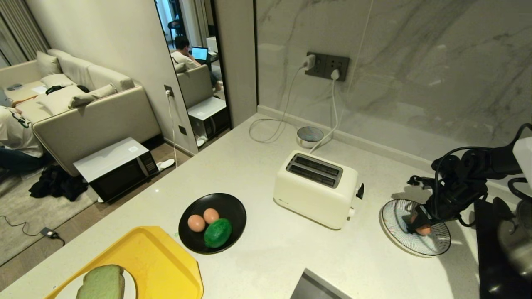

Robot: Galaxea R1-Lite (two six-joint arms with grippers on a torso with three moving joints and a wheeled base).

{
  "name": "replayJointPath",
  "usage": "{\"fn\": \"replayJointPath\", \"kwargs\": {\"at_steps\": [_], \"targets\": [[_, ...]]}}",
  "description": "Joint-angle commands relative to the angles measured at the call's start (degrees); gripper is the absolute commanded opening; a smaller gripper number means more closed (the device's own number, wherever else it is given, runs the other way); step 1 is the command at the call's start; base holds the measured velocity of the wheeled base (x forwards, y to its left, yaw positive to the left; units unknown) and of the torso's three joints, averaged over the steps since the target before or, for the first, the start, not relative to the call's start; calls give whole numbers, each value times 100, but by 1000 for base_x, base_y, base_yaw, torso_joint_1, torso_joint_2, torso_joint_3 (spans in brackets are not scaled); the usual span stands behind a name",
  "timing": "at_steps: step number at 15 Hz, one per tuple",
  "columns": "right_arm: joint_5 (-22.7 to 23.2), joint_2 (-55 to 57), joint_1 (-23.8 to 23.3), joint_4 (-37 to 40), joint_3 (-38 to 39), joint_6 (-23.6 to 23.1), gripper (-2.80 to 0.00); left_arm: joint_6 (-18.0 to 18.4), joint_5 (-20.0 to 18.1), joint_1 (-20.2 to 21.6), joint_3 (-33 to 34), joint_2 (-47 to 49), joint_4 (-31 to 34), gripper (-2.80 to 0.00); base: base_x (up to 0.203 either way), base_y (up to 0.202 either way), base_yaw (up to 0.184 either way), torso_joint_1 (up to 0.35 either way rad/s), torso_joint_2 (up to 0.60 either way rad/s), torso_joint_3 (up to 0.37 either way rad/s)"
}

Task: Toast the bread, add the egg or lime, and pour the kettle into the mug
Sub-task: Pick up the egg

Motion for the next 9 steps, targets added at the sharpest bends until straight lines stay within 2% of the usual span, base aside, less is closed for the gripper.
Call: {"fn": "replayJointPath", "kwargs": {"at_steps": [1,9], "targets": [[4,-2,3,27,24,-13,-280,-4,3,2,0,-1,-3,-280,0,0,0,0,0,0],[4,-251,0,27,37,-13,-280,-4,3,2,0,-1,-3,-280,0,0,0,0,0,0]]}}
